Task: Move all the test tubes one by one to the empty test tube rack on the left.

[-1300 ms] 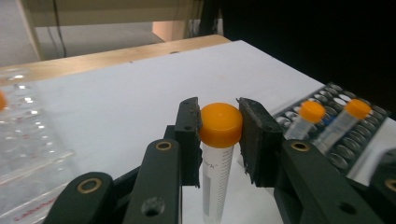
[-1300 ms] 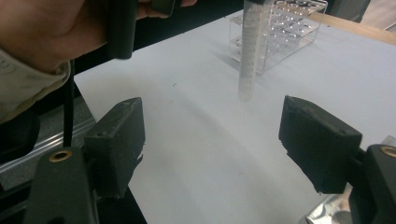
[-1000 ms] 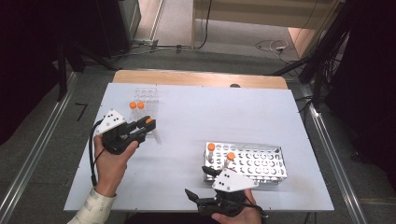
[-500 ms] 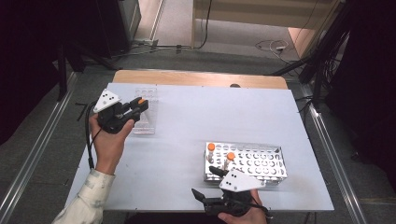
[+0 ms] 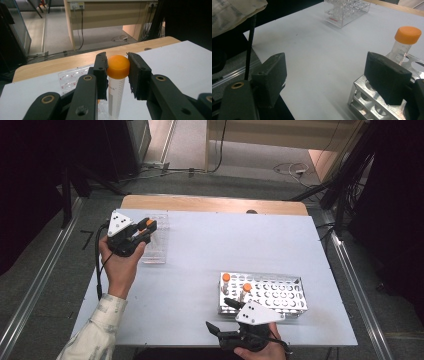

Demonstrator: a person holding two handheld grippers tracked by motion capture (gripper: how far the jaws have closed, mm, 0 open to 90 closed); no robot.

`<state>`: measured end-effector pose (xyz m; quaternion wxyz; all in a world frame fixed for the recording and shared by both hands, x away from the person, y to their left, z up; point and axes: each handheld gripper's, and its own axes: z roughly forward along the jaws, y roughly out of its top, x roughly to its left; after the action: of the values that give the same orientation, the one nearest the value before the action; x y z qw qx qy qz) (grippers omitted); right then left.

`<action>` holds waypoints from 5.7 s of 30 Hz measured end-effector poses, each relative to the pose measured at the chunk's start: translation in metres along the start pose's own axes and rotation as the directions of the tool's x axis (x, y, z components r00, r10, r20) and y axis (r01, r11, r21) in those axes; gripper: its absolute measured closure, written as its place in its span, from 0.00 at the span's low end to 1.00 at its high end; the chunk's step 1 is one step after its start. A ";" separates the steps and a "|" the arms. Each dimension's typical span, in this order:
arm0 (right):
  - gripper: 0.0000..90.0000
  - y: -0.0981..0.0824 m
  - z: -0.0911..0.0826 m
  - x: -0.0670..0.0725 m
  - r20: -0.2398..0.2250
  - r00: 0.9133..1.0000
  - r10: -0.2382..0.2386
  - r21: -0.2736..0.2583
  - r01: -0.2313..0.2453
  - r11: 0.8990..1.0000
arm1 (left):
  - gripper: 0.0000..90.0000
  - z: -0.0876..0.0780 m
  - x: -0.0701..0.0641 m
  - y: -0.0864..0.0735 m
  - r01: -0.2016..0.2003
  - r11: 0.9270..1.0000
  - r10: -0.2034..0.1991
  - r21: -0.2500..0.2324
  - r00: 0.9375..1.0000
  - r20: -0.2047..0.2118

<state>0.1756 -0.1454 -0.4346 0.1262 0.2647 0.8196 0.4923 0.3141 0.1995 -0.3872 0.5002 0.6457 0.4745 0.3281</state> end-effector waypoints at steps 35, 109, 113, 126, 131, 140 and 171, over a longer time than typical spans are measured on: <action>0.19 -0.002 0.002 0.000 0.002 1.000 -0.001 0.010 0.001 1.000 | 0.77 0.020 -0.003 -0.035 -0.023 0.994 0.026 0.110 0.999 -0.031; 0.80 -0.034 -0.002 -0.072 0.256 0.960 0.118 -0.083 -0.100 0.992 | 0.30 -0.023 -0.056 -0.062 0.059 0.994 -0.075 0.095 0.981 0.177; 0.80 -0.029 -0.006 -0.071 0.256 0.959 0.122 -0.105 -0.098 0.990 | 0.30 -0.024 -0.056 -0.061 0.064 0.994 -0.079 0.089 0.980 0.181; 0.80 -0.004 -0.029 -0.063 0.263 0.960 0.096 -0.183 -0.048 0.982 | 0.30 -0.027 -0.057 -0.059 0.061 0.995 -0.075 0.084 0.980 0.183; 0.80 0.000 -0.034 -0.060 0.260 0.961 0.094 -0.191 -0.044 0.981 | 0.30 -0.028 -0.057 -0.058 0.060 0.995 -0.075 0.082 0.980 0.185; 0.80 0.006 -0.030 -0.045 0.203 0.977 0.066 -0.188 -0.028 0.982 | 0.29 -0.031 -0.060 -0.055 0.059 0.995 -0.073 0.077 0.977 0.200; 0.80 0.022 0.046 -0.014 0.062 0.998 0.011 -0.088 -0.005 0.996 | 0.20 -0.055 -0.093 -0.037 -0.010 0.999 -0.001 0.032 0.946 0.324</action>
<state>0.2151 -0.1109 -0.4378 0.1613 0.2774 0.7917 0.5199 0.2230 0.1325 -0.4024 0.5599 0.7001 0.3898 0.2107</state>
